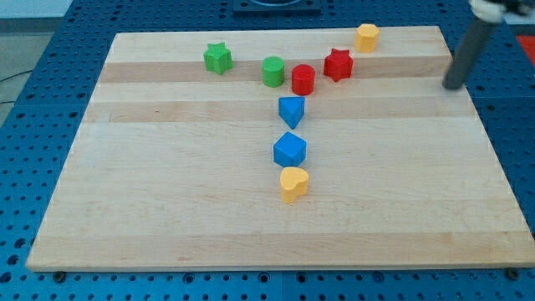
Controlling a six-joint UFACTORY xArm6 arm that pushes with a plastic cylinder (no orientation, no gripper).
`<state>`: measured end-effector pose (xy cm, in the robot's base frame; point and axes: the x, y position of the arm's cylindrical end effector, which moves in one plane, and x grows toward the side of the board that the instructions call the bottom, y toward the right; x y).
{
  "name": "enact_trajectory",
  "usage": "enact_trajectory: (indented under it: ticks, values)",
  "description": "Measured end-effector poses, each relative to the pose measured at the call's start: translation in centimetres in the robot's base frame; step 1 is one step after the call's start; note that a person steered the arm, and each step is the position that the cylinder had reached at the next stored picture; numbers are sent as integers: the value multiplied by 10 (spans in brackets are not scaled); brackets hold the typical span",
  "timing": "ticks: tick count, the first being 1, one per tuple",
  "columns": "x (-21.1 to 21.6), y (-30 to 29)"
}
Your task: Move the yellow hexagon above the green circle
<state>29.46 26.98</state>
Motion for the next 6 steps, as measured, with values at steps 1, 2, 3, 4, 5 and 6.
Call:
enact_trajectory:
  ticks: [1,2,3,4,5,6]
  values:
    - [-103,-9]
    - [-67,-92]
    - [-16,-114]
    - [-36,-136]
    - [-59,-184]
    - [-57,-272]
